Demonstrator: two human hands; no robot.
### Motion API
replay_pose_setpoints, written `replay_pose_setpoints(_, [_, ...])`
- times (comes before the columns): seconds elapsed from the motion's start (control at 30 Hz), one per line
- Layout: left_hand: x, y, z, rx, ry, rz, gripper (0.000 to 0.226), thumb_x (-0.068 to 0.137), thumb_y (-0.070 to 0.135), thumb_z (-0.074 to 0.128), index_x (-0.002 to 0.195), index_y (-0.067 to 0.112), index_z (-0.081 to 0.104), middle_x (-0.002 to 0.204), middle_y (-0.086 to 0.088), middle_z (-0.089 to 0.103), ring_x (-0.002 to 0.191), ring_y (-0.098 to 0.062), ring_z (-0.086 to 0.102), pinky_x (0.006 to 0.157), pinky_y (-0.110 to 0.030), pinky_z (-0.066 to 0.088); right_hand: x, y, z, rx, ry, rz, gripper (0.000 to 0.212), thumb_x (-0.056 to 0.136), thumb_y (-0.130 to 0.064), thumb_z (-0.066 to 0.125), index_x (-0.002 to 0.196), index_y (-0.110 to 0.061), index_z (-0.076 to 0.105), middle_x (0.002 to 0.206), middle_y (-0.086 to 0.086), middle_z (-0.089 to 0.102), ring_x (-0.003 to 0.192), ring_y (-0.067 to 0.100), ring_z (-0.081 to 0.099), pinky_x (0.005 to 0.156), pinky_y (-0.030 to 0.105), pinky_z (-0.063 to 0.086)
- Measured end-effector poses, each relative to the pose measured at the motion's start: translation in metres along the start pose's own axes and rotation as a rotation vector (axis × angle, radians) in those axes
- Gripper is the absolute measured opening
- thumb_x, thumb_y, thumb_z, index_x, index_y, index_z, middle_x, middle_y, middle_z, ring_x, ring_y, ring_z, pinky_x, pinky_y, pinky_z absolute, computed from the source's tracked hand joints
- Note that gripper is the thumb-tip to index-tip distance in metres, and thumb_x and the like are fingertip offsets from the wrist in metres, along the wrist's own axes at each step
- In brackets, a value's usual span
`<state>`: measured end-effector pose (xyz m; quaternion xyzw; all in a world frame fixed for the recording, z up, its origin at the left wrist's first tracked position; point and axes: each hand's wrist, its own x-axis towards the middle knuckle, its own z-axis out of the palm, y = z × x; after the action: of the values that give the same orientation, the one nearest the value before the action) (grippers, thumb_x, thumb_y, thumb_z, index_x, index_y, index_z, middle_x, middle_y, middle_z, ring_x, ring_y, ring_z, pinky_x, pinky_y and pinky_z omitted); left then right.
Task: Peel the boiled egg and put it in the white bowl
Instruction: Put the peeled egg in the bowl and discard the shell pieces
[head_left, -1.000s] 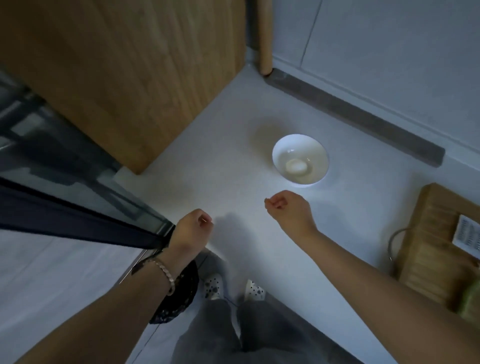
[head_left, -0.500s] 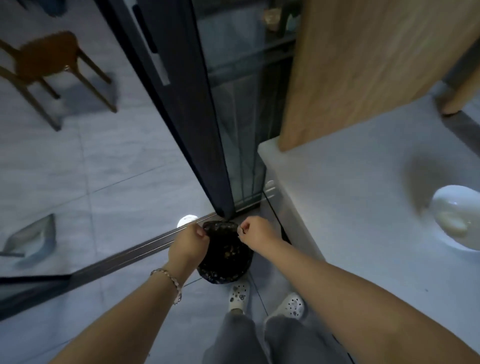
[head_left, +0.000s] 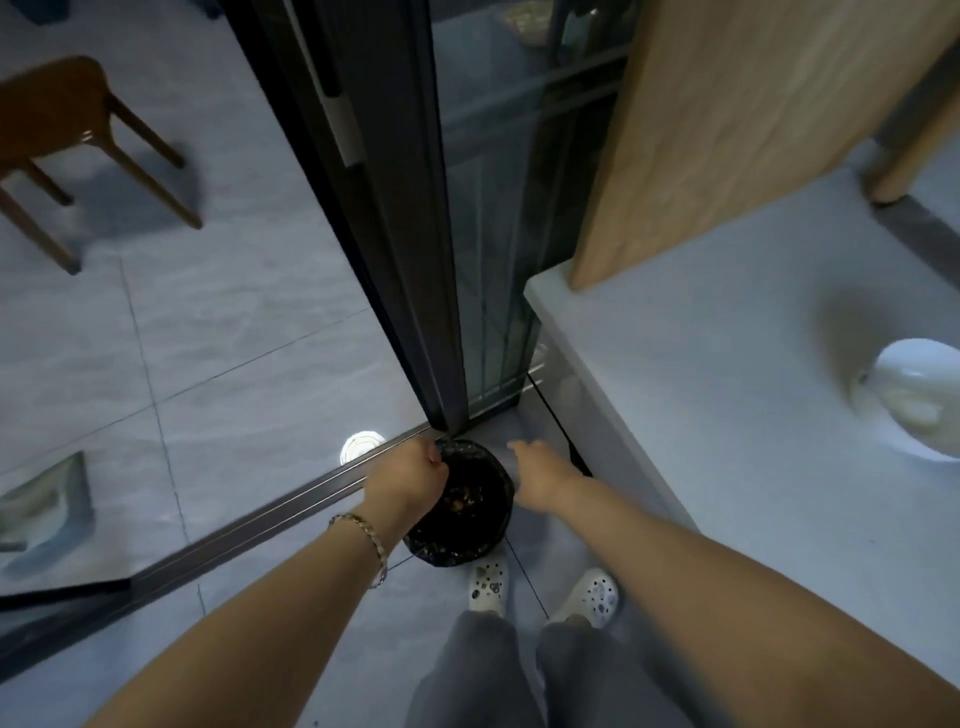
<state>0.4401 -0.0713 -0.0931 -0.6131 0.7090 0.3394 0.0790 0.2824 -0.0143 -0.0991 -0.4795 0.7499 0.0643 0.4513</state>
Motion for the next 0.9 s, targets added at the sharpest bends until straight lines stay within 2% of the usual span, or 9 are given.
replay_pose_setpoints(0.03, [0.001,0.008,0.0,0.018,-0.02,0.042,0.01,0.084,0.018,0.045,0.084,0.015,0.055,0.096,-0.011,0.066,0.084,-0.028,0.055,0.068,-0.028,0.038,-0.004,0.004,-0.002,0.032,0.013,-0.003,0.042,0.085,-0.01,0.055,0.125,-0.006,0.048,0.127,0.017,0.052,0.114,0.032,0.053,0.095,0.038,0.047])
replay_pose_setpoints(0.13, [0.005,0.05,0.009,0.073,-0.076,0.207,0.015,0.086,0.018,0.045,0.091,0.014,0.058,0.104,-0.012,0.065,0.093,-0.03,0.057,0.073,-0.028,0.037,-0.025,0.035,-0.015,0.176,0.177,0.038,0.022,0.085,-0.012,0.053,0.098,0.0,0.066,0.107,0.02,0.068,0.099,0.033,0.063,0.086,0.039,0.053])
replay_pose_setpoints(0.27, [0.001,0.11,0.024,0.111,-0.138,0.332,0.017,0.086,0.016,0.044,0.091,0.015,0.06,0.099,-0.007,0.066,0.086,-0.025,0.057,0.071,-0.027,0.04,-0.068,0.089,-0.035,0.336,0.395,0.108,0.022,0.087,-0.018,0.052,0.104,-0.013,0.066,0.111,0.012,0.068,0.104,0.03,0.06,0.086,0.032,0.047])
replay_pose_setpoints(0.33, [-0.005,0.146,0.04,0.155,-0.178,0.41,0.015,0.087,0.016,0.042,0.083,0.016,0.057,0.096,-0.007,0.066,0.08,-0.022,0.054,0.068,-0.029,0.041,-0.095,0.131,-0.042,0.423,0.526,0.212,0.021,0.087,-0.021,0.054,0.103,-0.014,0.065,0.109,0.011,0.068,0.103,0.028,0.06,0.087,0.032,0.048])
replay_pose_setpoints(0.47, [-0.019,0.19,0.064,0.172,-0.202,0.48,0.014,0.085,0.015,0.042,0.084,0.016,0.056,0.098,-0.008,0.066,0.086,-0.025,0.058,0.072,-0.03,0.044,-0.131,0.213,-0.043,0.569,0.702,0.44,0.024,0.087,-0.019,0.056,0.108,-0.009,0.063,0.115,0.014,0.064,0.107,0.03,0.058,0.094,0.038,0.047])
replay_pose_setpoints(0.53, [-0.026,0.211,0.081,0.192,-0.218,0.493,0.017,0.082,0.016,0.043,0.089,0.017,0.059,0.101,-0.004,0.066,0.092,-0.024,0.059,0.077,-0.031,0.046,-0.148,0.259,-0.039,0.687,0.783,0.571,0.024,0.085,-0.015,0.059,0.106,-0.006,0.063,0.114,0.015,0.065,0.103,0.031,0.06,0.088,0.031,0.047])
replay_pose_setpoints(0.67, [-0.036,0.236,0.102,0.207,-0.238,0.488,0.021,0.083,0.017,0.042,0.094,0.018,0.06,0.099,-0.002,0.064,0.089,-0.021,0.057,0.077,-0.03,0.047,-0.154,0.311,-0.031,0.794,0.767,0.629,0.021,0.083,-0.008,0.062,0.103,0.0,0.064,0.11,0.021,0.065,0.099,0.034,0.06,0.07,0.013,0.045])
replay_pose_setpoints(0.77, [-0.043,0.247,0.113,0.223,-0.231,0.48,0.023,0.083,0.017,0.041,0.097,0.019,0.059,0.097,0.0,0.063,0.086,-0.02,0.058,0.074,-0.03,0.048,-0.143,0.321,-0.03,0.741,0.713,0.587,0.023,0.08,-0.017,0.068,0.101,-0.007,0.066,0.107,0.017,0.066,0.099,0.031,0.061,0.085,0.03,0.048])
replay_pose_setpoints(0.9, [-0.046,0.251,0.122,0.229,-0.224,0.454,0.025,0.083,0.017,0.04,0.099,0.019,0.06,0.091,0.004,0.059,0.081,-0.017,0.056,0.069,-0.028,0.044,-0.127,0.323,-0.032,0.72,0.704,0.58,0.018,0.084,-0.016,0.062,0.1,-0.01,0.067,0.111,0.013,0.065,0.102,0.031,0.06,0.086,0.032,0.046])
